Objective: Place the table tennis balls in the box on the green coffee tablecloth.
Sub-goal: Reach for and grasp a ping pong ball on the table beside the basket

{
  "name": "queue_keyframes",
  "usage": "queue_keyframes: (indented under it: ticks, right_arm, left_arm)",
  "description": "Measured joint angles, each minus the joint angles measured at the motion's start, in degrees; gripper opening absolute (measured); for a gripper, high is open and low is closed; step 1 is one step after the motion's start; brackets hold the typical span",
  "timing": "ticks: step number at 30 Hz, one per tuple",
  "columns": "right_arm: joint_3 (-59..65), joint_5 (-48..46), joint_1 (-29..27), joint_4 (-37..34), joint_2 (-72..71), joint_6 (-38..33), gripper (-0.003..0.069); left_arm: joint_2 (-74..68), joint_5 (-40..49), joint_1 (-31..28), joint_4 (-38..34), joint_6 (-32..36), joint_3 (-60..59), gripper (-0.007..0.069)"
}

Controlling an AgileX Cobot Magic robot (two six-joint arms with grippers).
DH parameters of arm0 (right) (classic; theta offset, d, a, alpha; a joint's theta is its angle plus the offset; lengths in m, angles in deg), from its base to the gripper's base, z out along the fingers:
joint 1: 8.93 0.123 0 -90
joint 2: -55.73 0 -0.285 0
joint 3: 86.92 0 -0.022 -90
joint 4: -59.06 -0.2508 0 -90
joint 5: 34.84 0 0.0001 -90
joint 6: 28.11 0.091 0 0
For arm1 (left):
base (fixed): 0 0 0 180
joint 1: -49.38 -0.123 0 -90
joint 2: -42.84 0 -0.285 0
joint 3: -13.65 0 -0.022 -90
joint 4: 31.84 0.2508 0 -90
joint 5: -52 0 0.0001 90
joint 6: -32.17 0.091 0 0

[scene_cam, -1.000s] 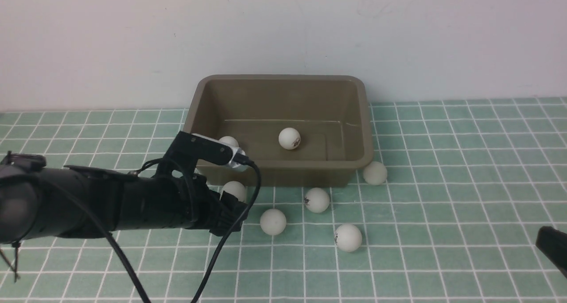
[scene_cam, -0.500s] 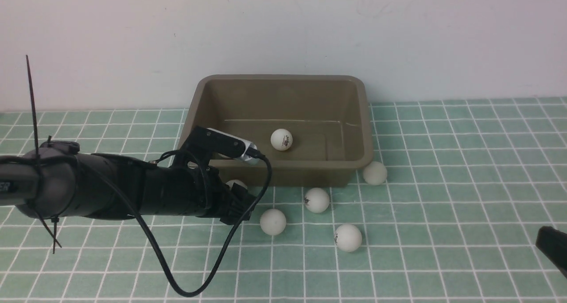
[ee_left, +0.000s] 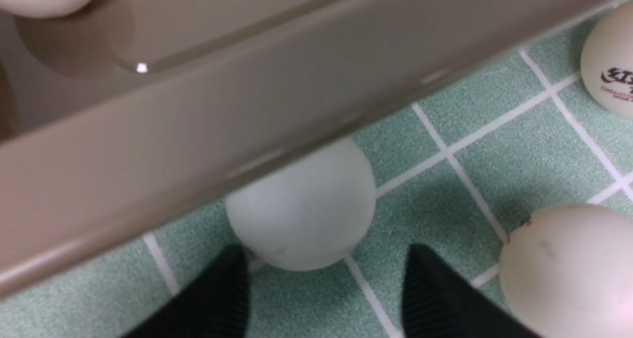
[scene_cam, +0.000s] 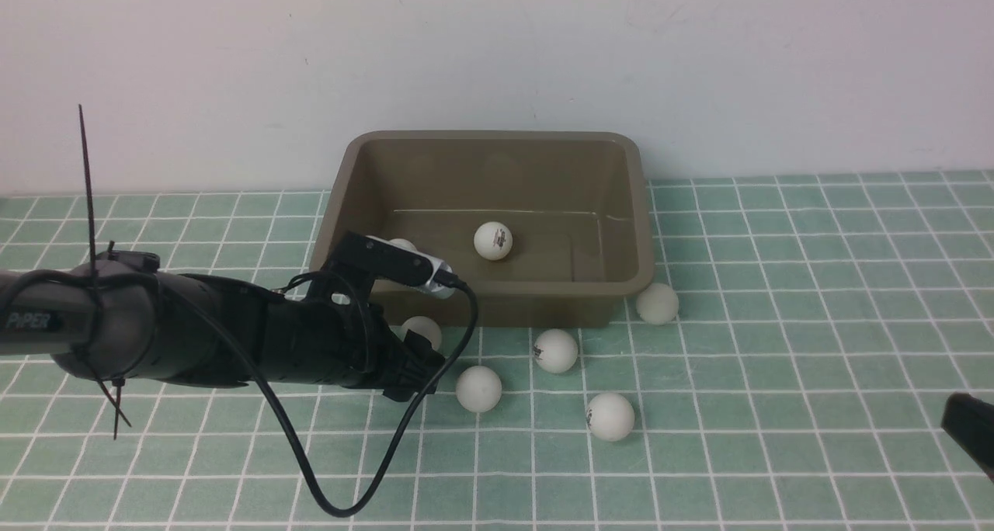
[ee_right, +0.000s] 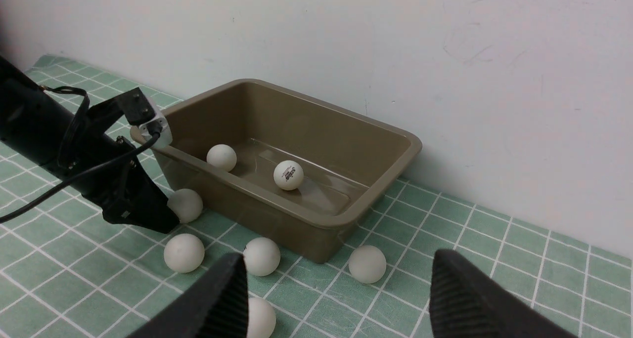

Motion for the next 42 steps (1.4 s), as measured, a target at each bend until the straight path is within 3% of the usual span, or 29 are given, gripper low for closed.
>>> queue_keyframes:
  ticks: [6, 9, 21, 28, 34, 38, 42]
  right_arm:
    - [0.0, 0.0, 0.0, 0.0, 0.0, 0.0, 0.0451]
    - [0.0, 0.0, 0.0, 0.0, 0.0, 0.0, 0.0451]
    - [0.0, 0.0, 0.0, 0.0, 0.0, 0.0, 0.0451]
    - [0.0, 0.0, 0.0, 0.0, 0.0, 0.0, 0.0451]
    - [0.0, 0.0, 0.0, 0.0, 0.0, 0.0, 0.0451]
    - [0.0, 0.4, 0.0, 0.0, 0.0, 0.0, 0.0451]
    - [0.0, 0.7, 0.0, 0.0, 0.0, 0.0, 0.0451]
  left_arm:
    - [-0.1, 0.0, 0.0, 0.0, 1.8, 0.0, 0.0104]
    - [-0.1, 0.6, 0.0, 0.0, 3.5, 0.0, 0.0011]
    - [-0.1, 0.6, 0.0, 0.0, 4.1, 0.0, 0.0001]
    - [0.1, 2.7, 0.0, 0.0, 4.1, 0.0, 0.0095]
    - [0.8, 4.2, 0.0, 0.0, 4.1, 0.0, 0.0226]
    - [1.6, 5.0, 0.0, 0.0, 3.7, 0.0, 0.0409]
    - [1.7, 5.0, 0.0, 0.0, 2.6, 0.0, 0.0487]
